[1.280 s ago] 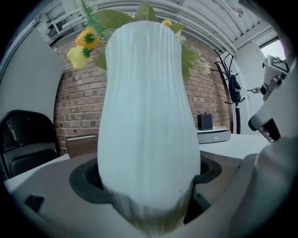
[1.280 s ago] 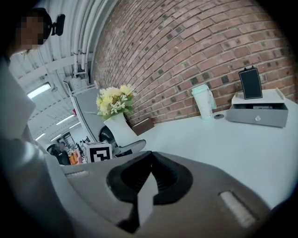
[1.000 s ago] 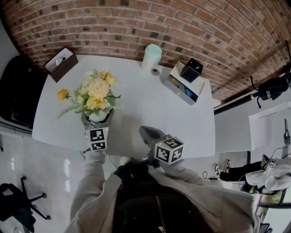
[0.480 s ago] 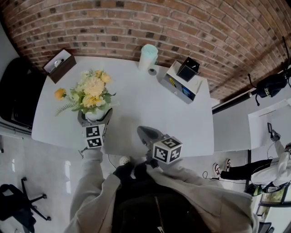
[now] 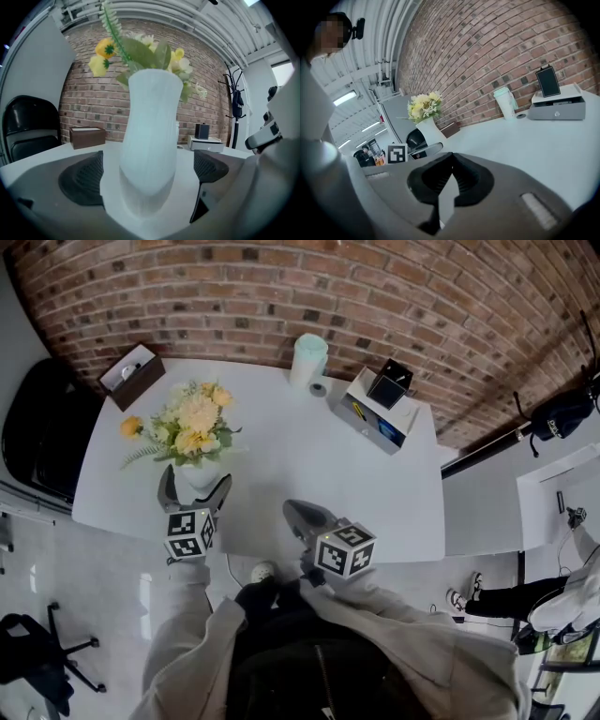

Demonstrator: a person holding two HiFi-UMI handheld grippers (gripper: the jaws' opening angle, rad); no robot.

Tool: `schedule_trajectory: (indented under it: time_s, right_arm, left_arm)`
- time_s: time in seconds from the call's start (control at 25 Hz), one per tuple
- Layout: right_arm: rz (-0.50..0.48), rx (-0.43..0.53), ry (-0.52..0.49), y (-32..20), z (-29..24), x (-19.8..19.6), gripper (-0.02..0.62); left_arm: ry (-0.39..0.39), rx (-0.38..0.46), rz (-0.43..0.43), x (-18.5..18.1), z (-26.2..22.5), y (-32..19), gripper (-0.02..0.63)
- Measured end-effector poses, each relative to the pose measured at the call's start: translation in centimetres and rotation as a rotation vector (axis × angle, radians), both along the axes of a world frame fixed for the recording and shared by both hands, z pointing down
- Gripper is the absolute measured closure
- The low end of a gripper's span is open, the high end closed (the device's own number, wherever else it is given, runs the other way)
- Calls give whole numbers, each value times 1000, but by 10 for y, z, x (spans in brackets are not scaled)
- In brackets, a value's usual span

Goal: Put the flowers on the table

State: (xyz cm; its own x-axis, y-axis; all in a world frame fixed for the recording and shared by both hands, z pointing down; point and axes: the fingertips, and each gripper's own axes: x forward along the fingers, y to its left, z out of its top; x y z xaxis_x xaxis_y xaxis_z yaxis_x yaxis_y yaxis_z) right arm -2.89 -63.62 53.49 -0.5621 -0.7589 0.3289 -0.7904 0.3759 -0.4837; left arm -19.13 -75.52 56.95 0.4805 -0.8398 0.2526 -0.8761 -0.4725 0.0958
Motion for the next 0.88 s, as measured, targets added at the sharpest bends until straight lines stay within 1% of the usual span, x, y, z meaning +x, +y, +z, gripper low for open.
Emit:
schedule_trajectory:
  time_s: [0.12,0.2,0.28,0.4,0.48,0.56,0.72,0.8,0.88]
  right_arm:
    - [2,9,-12,8,-1,1,596]
    - [6,14,-20,14,0,2,596]
    - [10,18,-31,20,-1,5,597]
    - [13,27,-60,37,-3,13,596]
    - [14,20,-69,50,-2,23,595]
    - [18,4,-72,64,0,35,596]
    - [54,1,-71,98,-1,70,595]
    - [97,11,-59,114,-1,93,595]
    - [133,24,-47,127,-3,115,596]
  left_arm:
    - [29,-45,-7,-6,-6,22,26]
    - [30,-64,4,-6,-11,39,26]
    - [18,-59,27,2,-18,55,28]
    - [10,-55,70,27,-28,83,31]
    - [-11,-53,98,50,-32,104,126]
    - [-25,-70,140,78,-32,126,157]
    - [-3,-128,238,140,-27,169,261]
    - [-24,-129,261,166,-23,185,306]
    - [-28,-124,270,186,-24,200,370]
